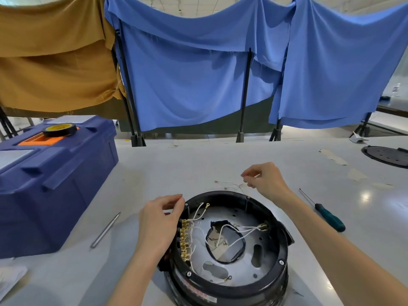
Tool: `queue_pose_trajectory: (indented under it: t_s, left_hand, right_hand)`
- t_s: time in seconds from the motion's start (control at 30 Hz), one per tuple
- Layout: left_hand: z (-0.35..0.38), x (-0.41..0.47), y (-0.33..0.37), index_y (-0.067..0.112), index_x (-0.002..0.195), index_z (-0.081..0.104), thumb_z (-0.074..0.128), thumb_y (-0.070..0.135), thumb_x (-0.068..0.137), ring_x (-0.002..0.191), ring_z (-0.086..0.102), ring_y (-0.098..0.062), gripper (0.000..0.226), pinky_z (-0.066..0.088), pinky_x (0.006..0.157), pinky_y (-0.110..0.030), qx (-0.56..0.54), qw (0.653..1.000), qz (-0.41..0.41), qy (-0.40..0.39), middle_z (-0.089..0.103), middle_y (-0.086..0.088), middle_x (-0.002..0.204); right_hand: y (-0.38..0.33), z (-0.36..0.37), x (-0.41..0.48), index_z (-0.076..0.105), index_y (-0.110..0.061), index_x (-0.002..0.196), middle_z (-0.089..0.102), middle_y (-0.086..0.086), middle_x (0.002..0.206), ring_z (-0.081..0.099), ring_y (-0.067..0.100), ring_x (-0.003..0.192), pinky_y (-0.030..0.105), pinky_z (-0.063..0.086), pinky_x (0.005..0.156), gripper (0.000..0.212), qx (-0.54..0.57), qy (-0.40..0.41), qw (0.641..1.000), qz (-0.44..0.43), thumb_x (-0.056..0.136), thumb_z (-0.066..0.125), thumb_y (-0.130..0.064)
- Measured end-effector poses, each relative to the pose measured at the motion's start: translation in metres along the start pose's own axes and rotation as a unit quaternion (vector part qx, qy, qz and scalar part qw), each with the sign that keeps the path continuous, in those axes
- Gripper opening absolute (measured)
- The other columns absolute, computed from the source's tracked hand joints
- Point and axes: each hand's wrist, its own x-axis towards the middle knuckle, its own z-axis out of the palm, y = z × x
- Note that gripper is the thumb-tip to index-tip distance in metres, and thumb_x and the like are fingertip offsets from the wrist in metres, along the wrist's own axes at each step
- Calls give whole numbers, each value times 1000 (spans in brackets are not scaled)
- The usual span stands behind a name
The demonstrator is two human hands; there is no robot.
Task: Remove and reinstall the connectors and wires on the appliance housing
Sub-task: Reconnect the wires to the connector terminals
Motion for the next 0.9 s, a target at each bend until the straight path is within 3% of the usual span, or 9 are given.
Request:
queue_pose_trajectory:
  t_s: [0.13, 0.23, 0.37, 0.43, 0.53, 0.67, 0.73, 0.8, 0.9]
  left_hand:
    - [11, 5, -5, 23, 100, 76, 65, 25, 90, 79, 60, 14, 15, 40, 66, -2, 30, 999, 2, -27, 66, 24, 83]
    - [13, 6, -9, 26, 99, 76, 64, 26, 90, 79, 62, 14, 15, 41, 64, 0, 36, 999, 1, -31, 68, 26, 83]
    - [13, 6, -9, 27, 97, 77, 65, 25, 90, 81, 63, 12, 14, 48, 73, -8, 25, 999, 2, -27, 71, 23, 86]
    - [13, 5, -9, 27, 97, 77, 65, 25, 90, 81, 63, 13, 14, 49, 74, -9, 25, 999, 4, -25, 71, 24, 85]
    - [12, 5, -9, 27, 97, 77, 64, 26, 90, 82, 61, 15, 14, 45, 71, -4, 26, 999, 7, -27, 70, 25, 84]
    - [12, 5, -8, 27, 95, 77, 65, 25, 89, 82, 62, 14, 14, 46, 71, -7, 20, 1000, -1, -23, 71, 24, 82]
    - [12, 5, -8, 27, 95, 77, 66, 25, 89, 80, 62, 15, 13, 47, 71, -8, 16, 1000, -3, -21, 69, 27, 80]
    - [12, 5, -7, 26, 95, 77, 66, 24, 88, 80, 63, 13, 13, 49, 75, -12, 15, 1000, -6, -21, 69, 27, 82]
    - [10, 1, -2, 24, 97, 77, 67, 23, 89, 85, 63, 9, 13, 51, 86, -18, 10, 1000, 4, -5, 71, 21, 88]
  right_hand:
    - [30, 10, 17, 72, -14, 107, 66, 4, 117, 56, 15, 96, 27, 41, 82, 25, -22, -80, 996, 34, 89, 61, -2]
    - [38, 20, 28, 70, -16, 117, 61, 2, 128, 52, 13, 109, 24, 37, 88, 33, -52, -130, 990, 15, 87, 61, -3]
    - [41, 36, 41, 73, -23, 106, 65, 3, 124, 48, 30, 124, 40, 37, 105, 22, -146, -143, 979, 3, 84, 69, -20]
    - [39, 43, 43, 71, -27, 88, 68, 2, 113, 47, 32, 119, 41, 36, 102, 6, -166, -127, 978, 8, 83, 70, -24]
    - [41, 48, 45, 63, -26, 66, 65, -2, 99, 50, 35, 115, 39, 36, 98, 18, -153, -119, 981, 10, 81, 70, -18]
    - [37, 43, 43, 73, -19, 75, 61, 0, 122, 43, 31, 123, 38, 30, 100, 7, -105, -73, 992, 12, 82, 72, -21]
    - [27, 34, 40, 71, -19, 73, 65, 1, 118, 52, 23, 118, 42, 35, 103, 9, -22, -53, 998, -2, 82, 74, -20]
    - [12, 25, 34, 71, -15, 74, 72, 1, 96, 62, 13, 101, 30, 44, 90, 9, 78, -54, 995, -12, 82, 74, -15]
    - [-16, 12, 19, 71, -11, 73, 74, 3, 73, 66, 2, 71, 5, 43, 66, 10, 158, -91, 982, -41, 83, 72, -8]
